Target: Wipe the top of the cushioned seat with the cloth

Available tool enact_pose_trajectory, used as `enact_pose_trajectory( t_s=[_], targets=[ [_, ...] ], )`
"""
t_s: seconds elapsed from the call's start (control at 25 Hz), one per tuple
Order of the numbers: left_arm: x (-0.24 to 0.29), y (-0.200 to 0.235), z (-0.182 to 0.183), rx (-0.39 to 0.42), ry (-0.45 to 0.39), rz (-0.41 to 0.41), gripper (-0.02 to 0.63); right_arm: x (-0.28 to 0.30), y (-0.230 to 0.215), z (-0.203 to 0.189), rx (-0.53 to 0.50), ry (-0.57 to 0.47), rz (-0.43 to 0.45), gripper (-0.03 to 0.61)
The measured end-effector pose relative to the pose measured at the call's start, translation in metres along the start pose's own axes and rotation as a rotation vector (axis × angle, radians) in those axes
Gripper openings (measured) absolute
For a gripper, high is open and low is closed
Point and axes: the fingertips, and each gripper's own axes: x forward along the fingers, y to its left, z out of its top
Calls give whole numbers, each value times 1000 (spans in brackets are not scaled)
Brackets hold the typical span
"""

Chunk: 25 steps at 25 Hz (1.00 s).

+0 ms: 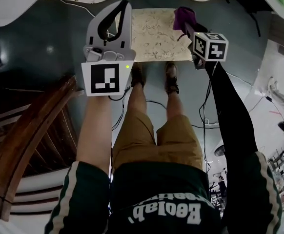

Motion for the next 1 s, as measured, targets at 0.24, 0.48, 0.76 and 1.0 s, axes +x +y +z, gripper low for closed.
enact_pose_trajectory(
  t_s=[0.24, 0.48, 0.76, 1.0],
  targets=[
    [-24, 33, -8, 1, 11, 49, 15, 22, 107, 1, -29, -13, 167, 58],
    [-47, 69, -14, -9, 16, 98, 15, 47, 197, -13, -37, 46, 257, 58],
    [-68, 97, -25, -12, 29, 118, 15, 92, 252, -54, -45, 167, 291, 58],
    [-75, 108, -32, -24, 34, 123, 15, 113, 244, -79, -90, 273, 218, 58]
  ],
)
